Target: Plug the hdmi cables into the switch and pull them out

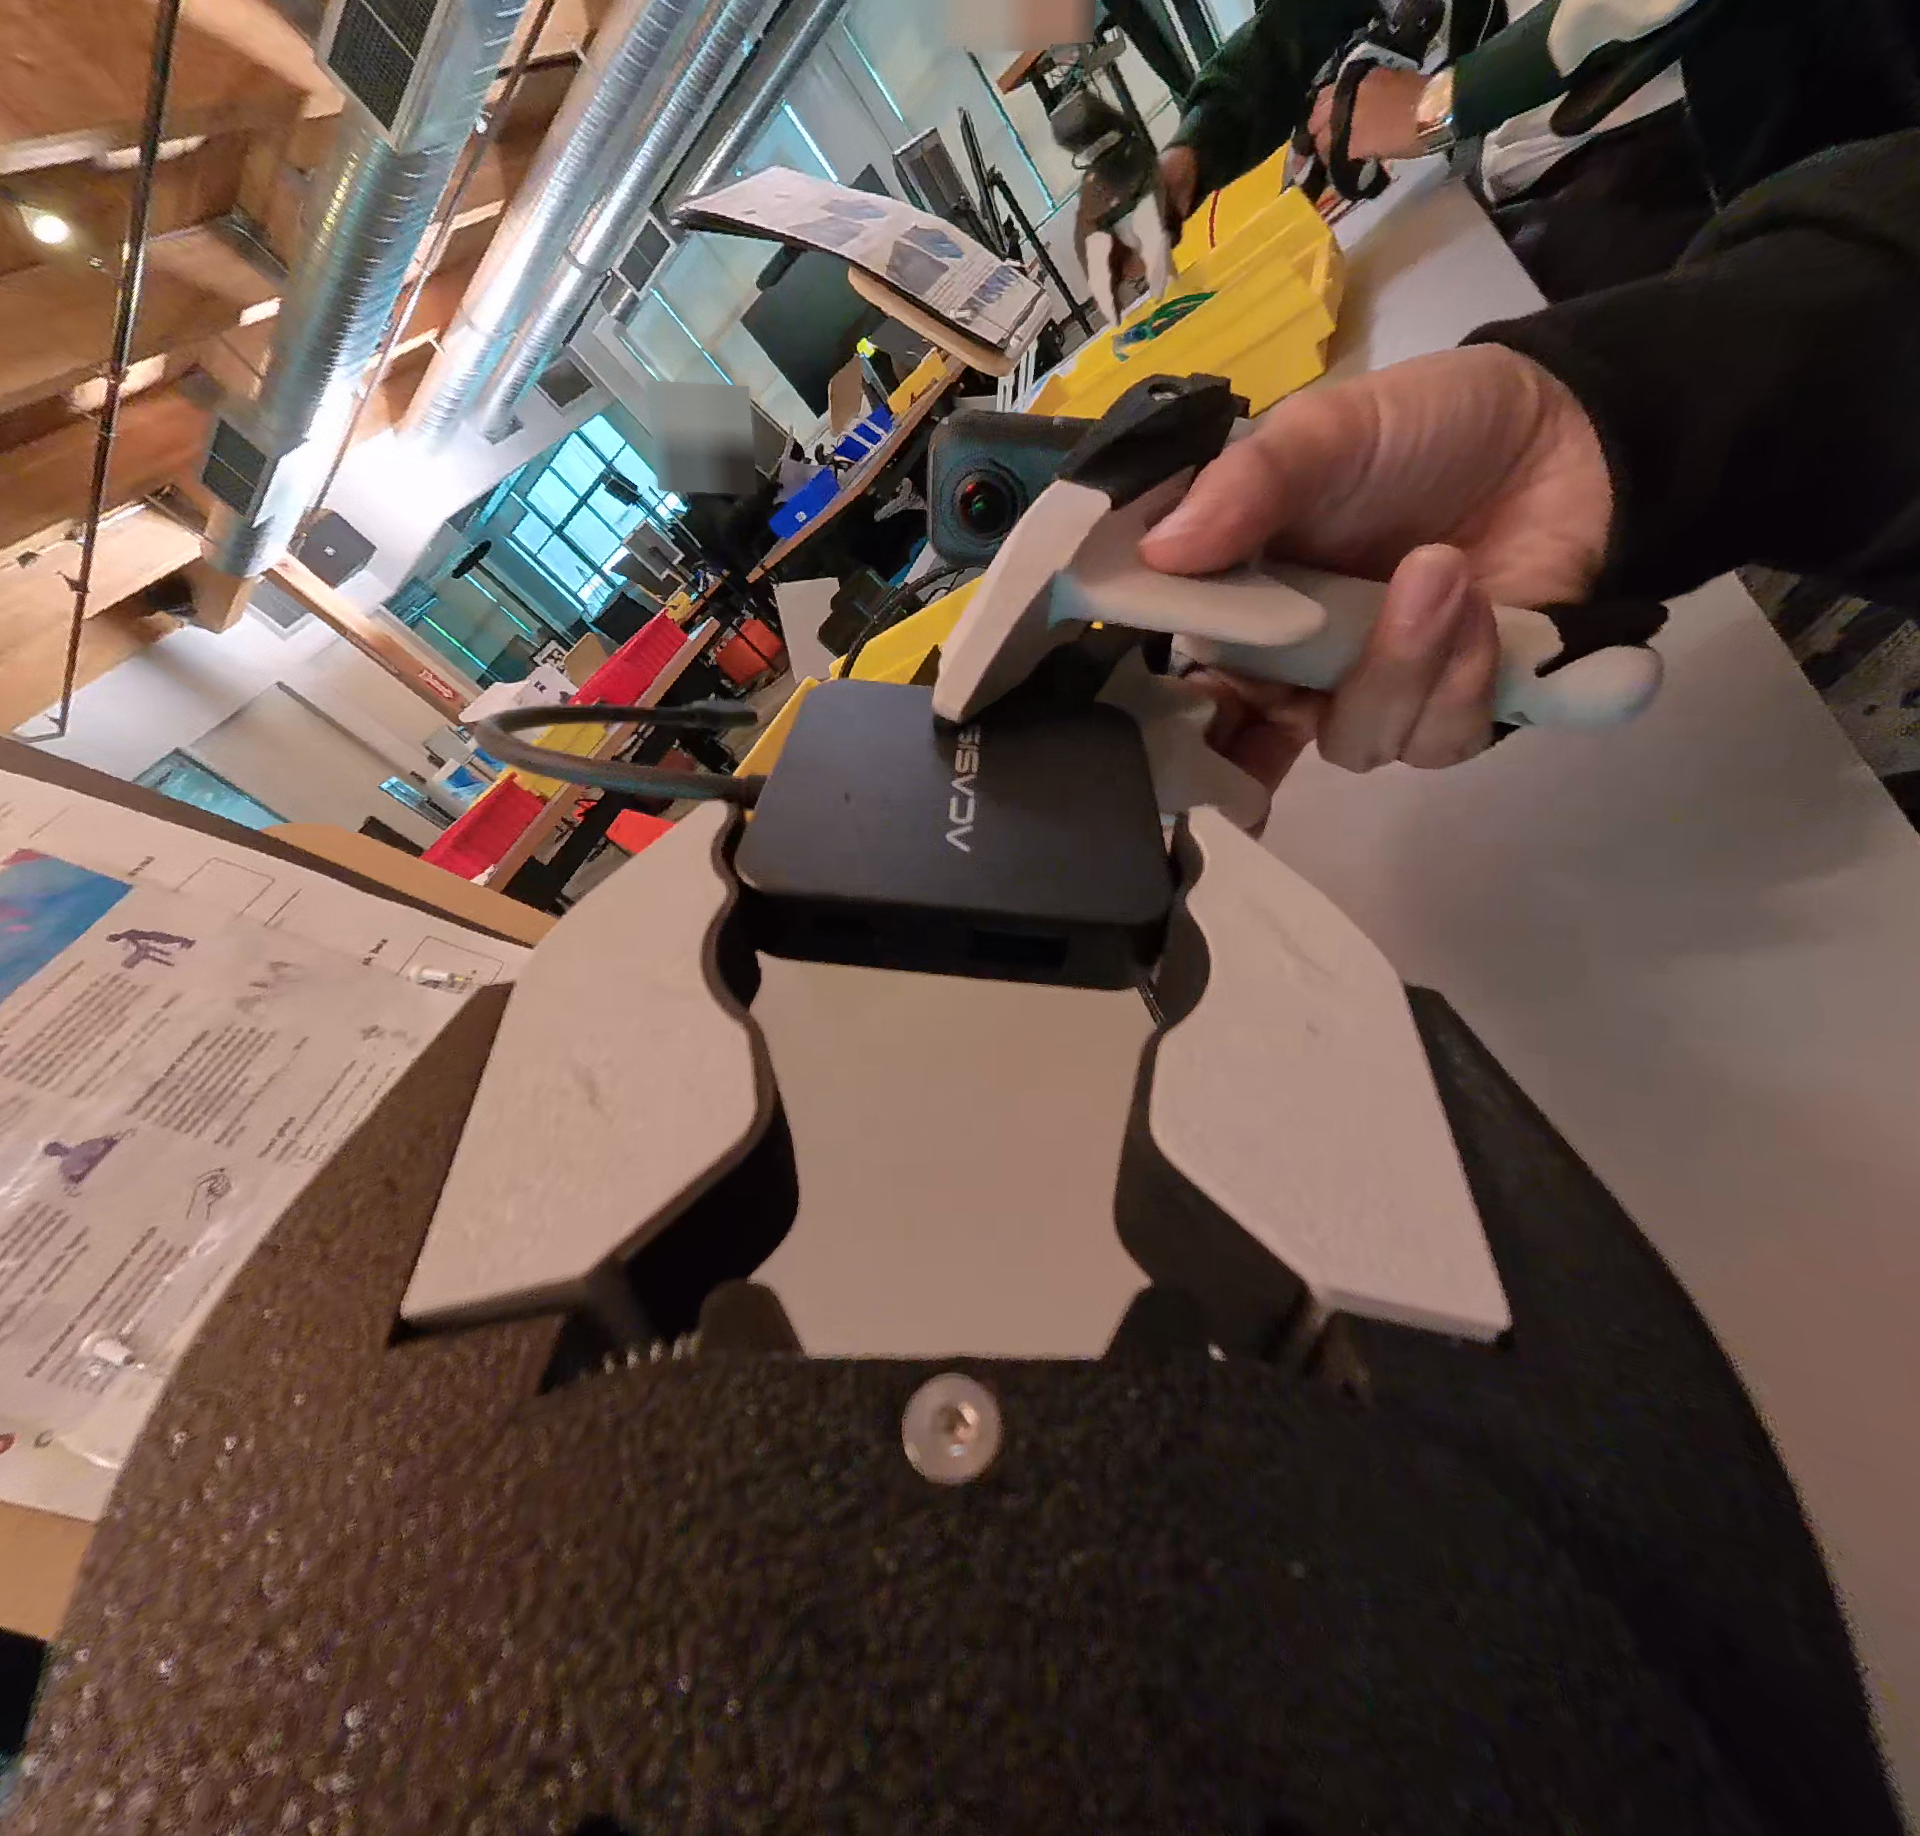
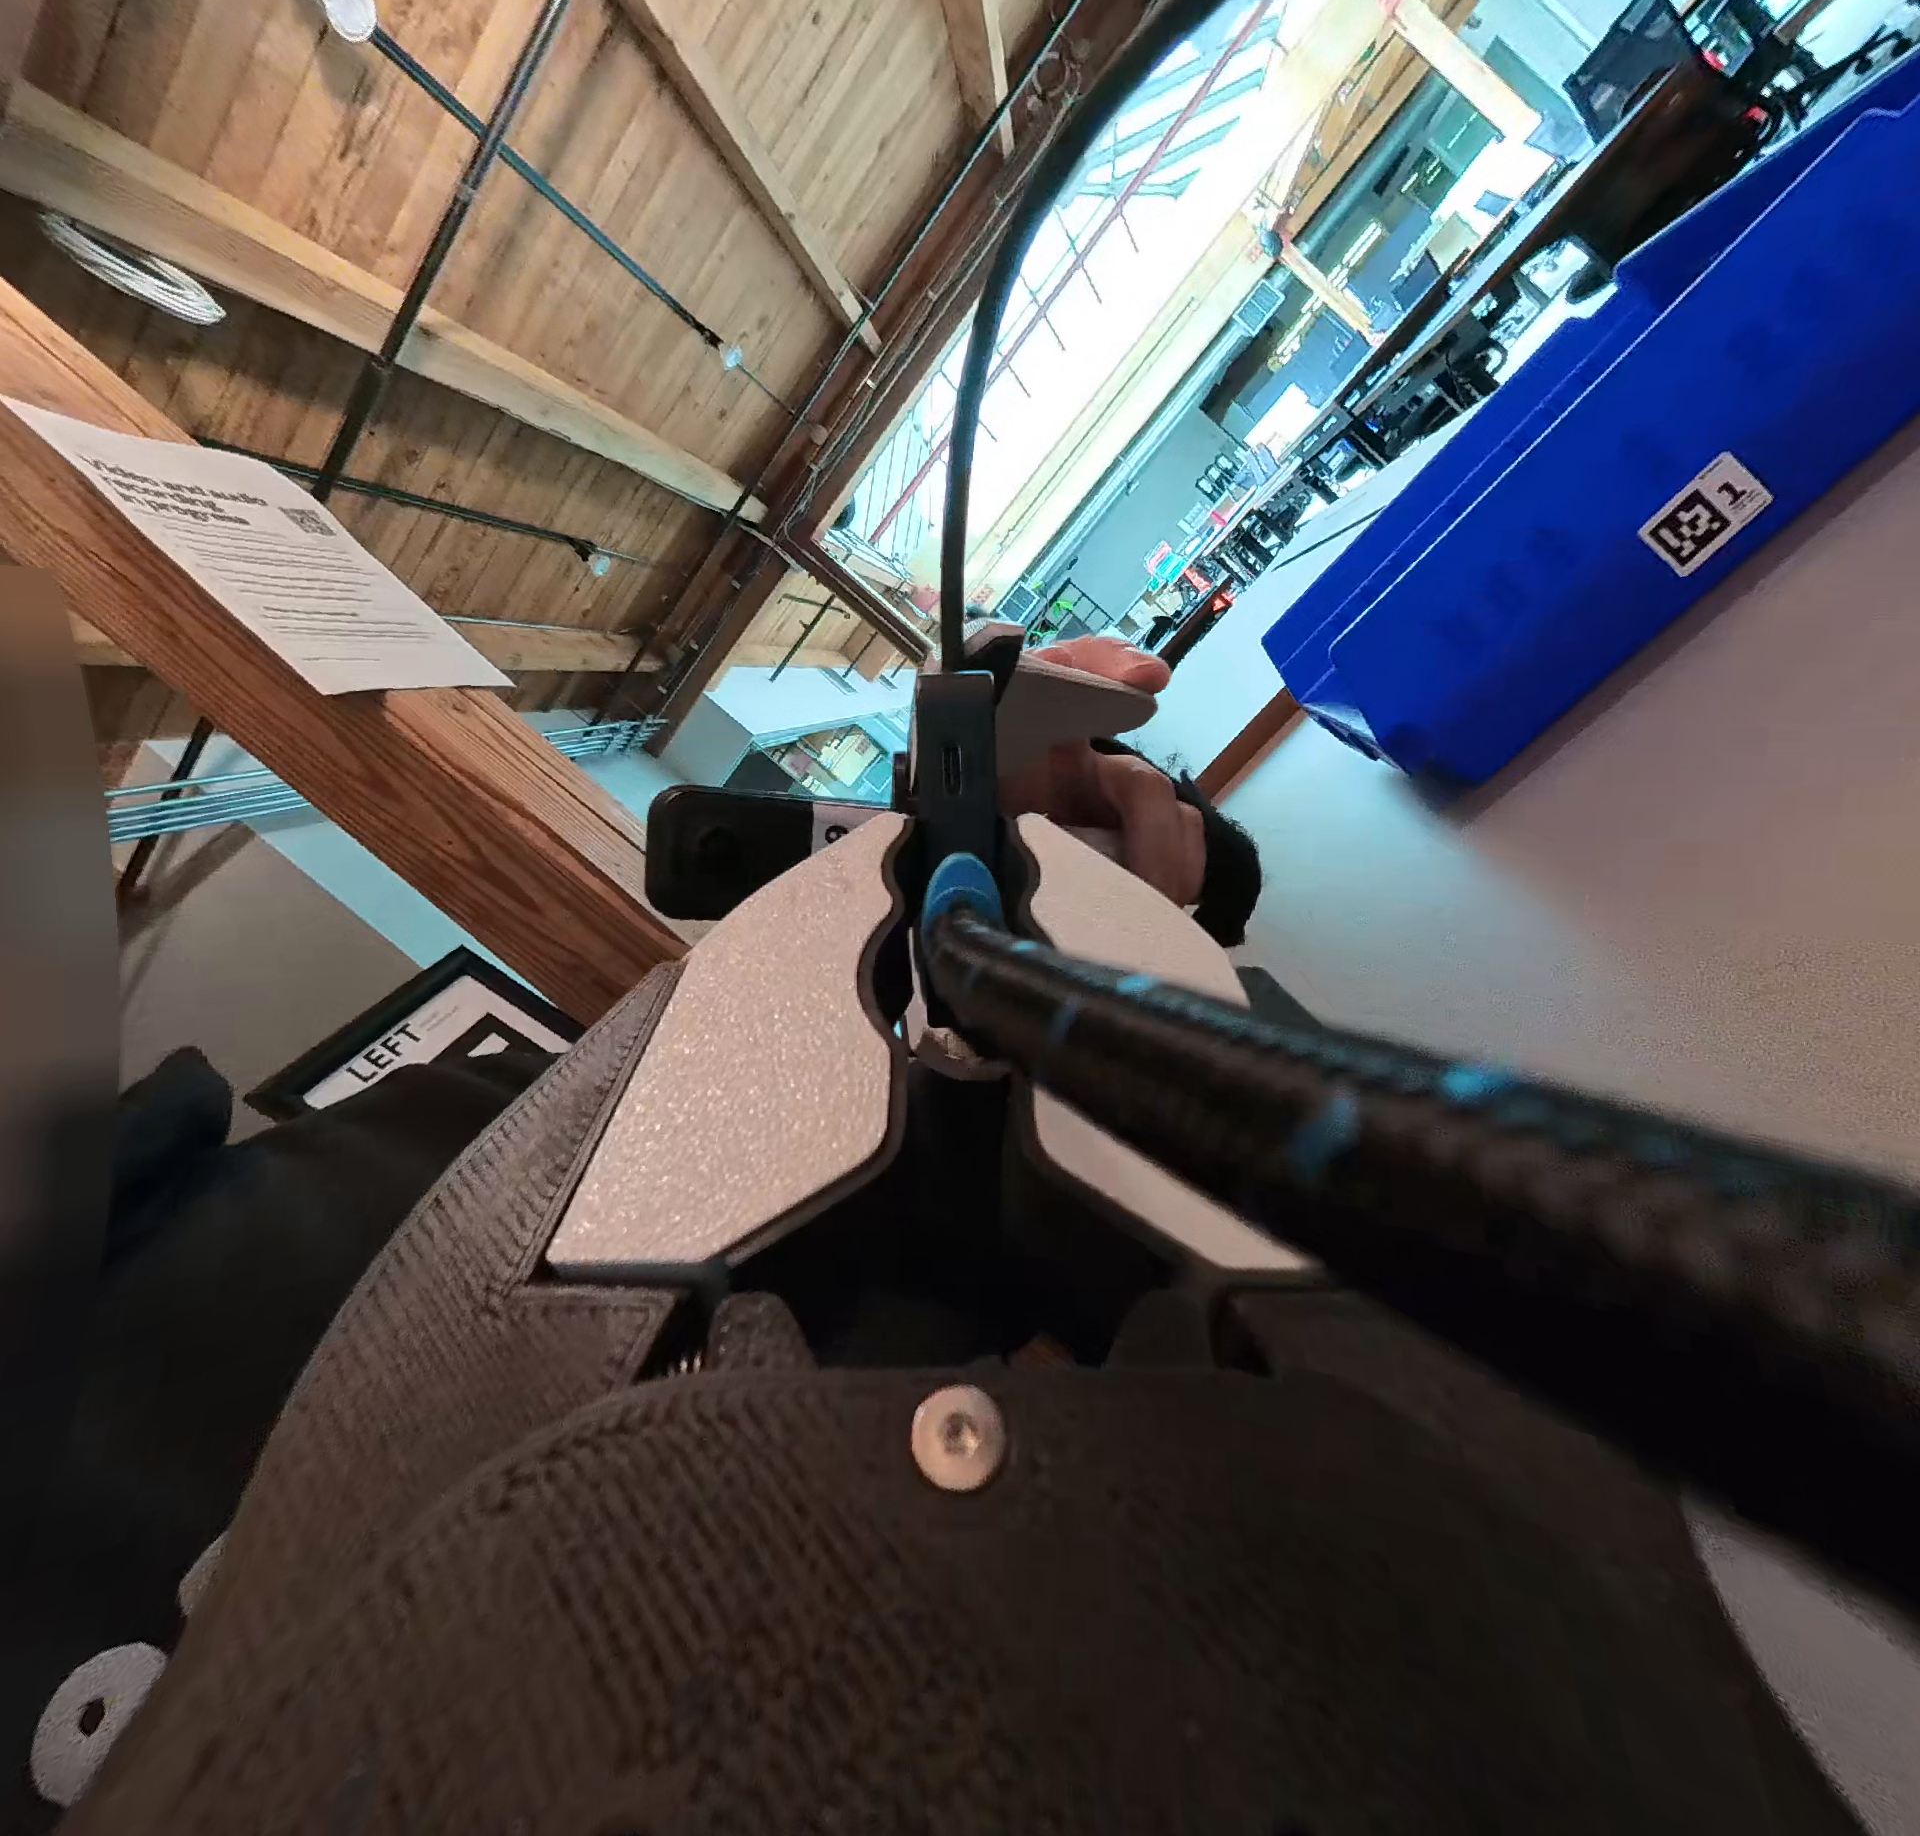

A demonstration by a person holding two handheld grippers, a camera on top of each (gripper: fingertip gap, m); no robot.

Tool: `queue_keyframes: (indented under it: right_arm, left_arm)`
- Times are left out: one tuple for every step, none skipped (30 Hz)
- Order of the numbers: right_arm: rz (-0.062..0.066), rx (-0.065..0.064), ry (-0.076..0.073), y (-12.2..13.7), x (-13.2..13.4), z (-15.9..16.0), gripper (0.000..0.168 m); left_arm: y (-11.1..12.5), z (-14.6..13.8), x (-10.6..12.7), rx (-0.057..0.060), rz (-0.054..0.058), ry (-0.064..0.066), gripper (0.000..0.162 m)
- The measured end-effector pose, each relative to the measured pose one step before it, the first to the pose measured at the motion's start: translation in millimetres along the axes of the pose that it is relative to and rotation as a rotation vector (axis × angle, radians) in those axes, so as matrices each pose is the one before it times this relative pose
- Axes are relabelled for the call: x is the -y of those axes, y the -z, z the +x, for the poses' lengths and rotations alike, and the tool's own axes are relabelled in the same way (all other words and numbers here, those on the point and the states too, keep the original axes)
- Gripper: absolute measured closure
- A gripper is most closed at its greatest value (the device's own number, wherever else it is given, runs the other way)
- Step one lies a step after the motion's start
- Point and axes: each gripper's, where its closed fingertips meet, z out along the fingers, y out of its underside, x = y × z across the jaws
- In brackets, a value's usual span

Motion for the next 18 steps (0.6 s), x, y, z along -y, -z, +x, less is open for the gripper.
queue_keyframes:
  right_arm:
    - [0.0023,-0.0101,0.0021,-0.28,-0.01,1.15,0.154]
    - [-0.0026,-0.0068,0.0048,-0.04,-0.74,1.02,0.154]
    - [-0.0065,0.0010,-0.0019,0.04,-1.30,0.34,0.154]
    - [-0.0108,0.0062,-0.0069,-0.12,-1.67,0.17,0.154]
    - [-0.0055,0.0007,-0.0072,0.02,-0.90,0.96,0.154]
    - [0.0030,-0.0079,-0.0043,0.35,0.26,2.23,0.154]
    - [0.0049,-0.0063,0.0011,0.61,0.63,1.95,0.154]
    - [0.0033,-0.0044,-0.0019,0.97,0.59,1.91,0.154]
    - [0.0042,-0.0041,-0.0082,1.05,0.79,1.95,0.154]
    - [0.0062,-0.0070,-0.0035,0.98,1.04,2.23,0.154]
    - [0.0115,-0.0122,-0.0009,0.65,1.78,2.59,0.154]
    - [0.0135,-0.0140,0.0031,0.62,2.23,2.81,0.155]
    - [0.0093,-0.0130,0.0056,0.71,1.77,2.75,0.154]
    - [-0.0036,-0.0198,0.0118,0.72,0.52,3.80,0.153]
    - [-0.0287,-0.0225,0.0338,0.93,-2.35,3.76,0.151]
    - [-0.0653,-0.0267,0.0464,1.11,-7.34,3.12,0.139]
    - [-0.0852,-0.0397,0.0431,1.96,-9.72,3.20,0.121]
    - [-0.0920,-0.0429,0.0567,3.72,-10.31,2.36,0.111]
  left_arm:
    - [0.15,-0.25,-1.46,-0.0011,-0.0009,-0.0023,0.087]
    - [0.15,0.34,-1.50,-0.0016,0.0022,-0.0032,0.087]
    - [0.37,0.81,-0.66,-0.0049,0.0100,0.0020,0.087]
    - [0.54,1.10,0.03,-0.0070,0.0146,0.0096,0.087]
    - [0.40,0.90,-0.54,-0.0041,0.0088,0.0121,0.087]
    - [-0.29,0.26,-1.95,0.0047,-0.0026,0.0053,0.087]
    - [-0.86,-0.07,-2.34,0.0118,-0.0066,0.0001,0.087]
    - [-1.15,0.22,-1.98,0.0125,-0.0037,0.0056,0.087]
    - [-1.42,0.30,-1.96,0.0096,-0.0009,0.0150,0.087]
    - [-1.41,-0.03,-1.89,0.0078,0.0022,0.0209,0.087]
    - [-1.54,-0.33,-2.42,0.0096,-0.0006,0.0294,0.087]
    - [-1.73,-0.53,-2.75,0.0114,-0.0044,0.0408,0.087]
    - [-1.90,-0.58,-2.52,0.0093,0.0009,0.0453,0.087]
    - [-1.93,-0.63,-2.70,0.0024,0.0053,0.0486,0.087]
    - [-1.41,-1.59,-2.70,-0.0011,0.0110,0.0612,0.087]
    - [-0.33,-4.55,-2.51,0.0062,0.0197,0.0696,0.087]
    - [1.35,-6.84,-2.17,0.0086,0.0255,0.0687,0.087]
    - [2.80,-7.74,-1.49,0.0028,0.0209,0.0714,0.087]
